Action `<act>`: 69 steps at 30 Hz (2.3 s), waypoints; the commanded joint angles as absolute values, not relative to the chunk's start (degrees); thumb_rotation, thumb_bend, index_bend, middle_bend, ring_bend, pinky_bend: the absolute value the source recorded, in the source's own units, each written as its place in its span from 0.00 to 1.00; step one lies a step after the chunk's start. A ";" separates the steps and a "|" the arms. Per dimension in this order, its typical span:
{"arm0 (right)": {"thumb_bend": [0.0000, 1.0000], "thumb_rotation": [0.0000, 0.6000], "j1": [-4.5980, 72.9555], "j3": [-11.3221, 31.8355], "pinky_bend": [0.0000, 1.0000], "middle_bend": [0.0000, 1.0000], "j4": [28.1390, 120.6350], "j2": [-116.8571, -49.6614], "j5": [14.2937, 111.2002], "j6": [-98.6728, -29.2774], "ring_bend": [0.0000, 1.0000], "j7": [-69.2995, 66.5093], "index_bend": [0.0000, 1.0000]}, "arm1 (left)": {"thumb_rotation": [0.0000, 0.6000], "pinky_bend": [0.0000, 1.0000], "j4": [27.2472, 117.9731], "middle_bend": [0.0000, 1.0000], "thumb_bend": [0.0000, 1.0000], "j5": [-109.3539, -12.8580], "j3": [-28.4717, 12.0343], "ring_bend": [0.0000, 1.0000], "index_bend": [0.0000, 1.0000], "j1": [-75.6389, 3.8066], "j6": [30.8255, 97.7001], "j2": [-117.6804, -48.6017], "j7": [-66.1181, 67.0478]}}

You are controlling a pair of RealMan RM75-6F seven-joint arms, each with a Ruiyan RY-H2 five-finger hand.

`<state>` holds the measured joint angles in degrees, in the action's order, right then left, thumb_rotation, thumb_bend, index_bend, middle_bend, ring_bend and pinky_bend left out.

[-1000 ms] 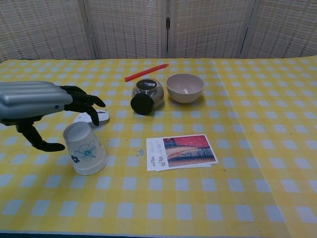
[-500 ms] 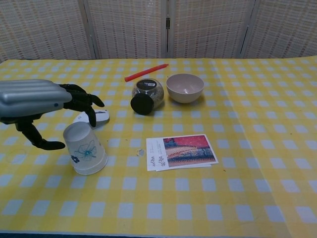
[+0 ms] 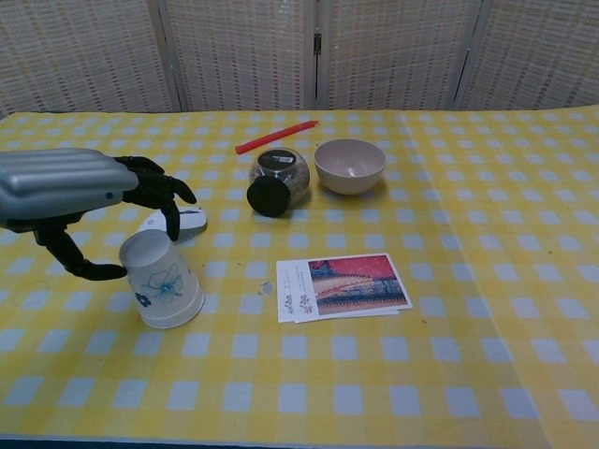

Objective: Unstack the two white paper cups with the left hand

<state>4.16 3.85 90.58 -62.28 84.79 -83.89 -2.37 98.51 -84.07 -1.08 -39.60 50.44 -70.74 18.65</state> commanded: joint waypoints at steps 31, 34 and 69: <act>0.39 1.00 4.07 4.01 0.00 0.00 91.24 -61.97 85.14 -84.33 0.09 -2.21 0.00 | 1.00 0.06 110.47 0.18 0.40 -86.46 -2.94 0.19 0.42 -35.80 59.63 -54.28 11.36; 0.39 1.00 4.08 3.98 0.00 0.00 91.19 -62.02 85.16 -84.27 0.09 -2.25 0.00 | 1.00 0.06 110.30 0.18 0.40 -85.90 -2.28 0.19 0.42 -35.03 59.48 -53.68 12.44; 0.39 1.00 3.66 3.60 0.00 0.00 91.58 -61.96 85.11 -84.33 0.09 -1.90 0.00 | 1.00 0.06 102.30 0.18 0.40 -74.90 0.91 0.20 0.42 -35.96 53.04 -67.18 31.76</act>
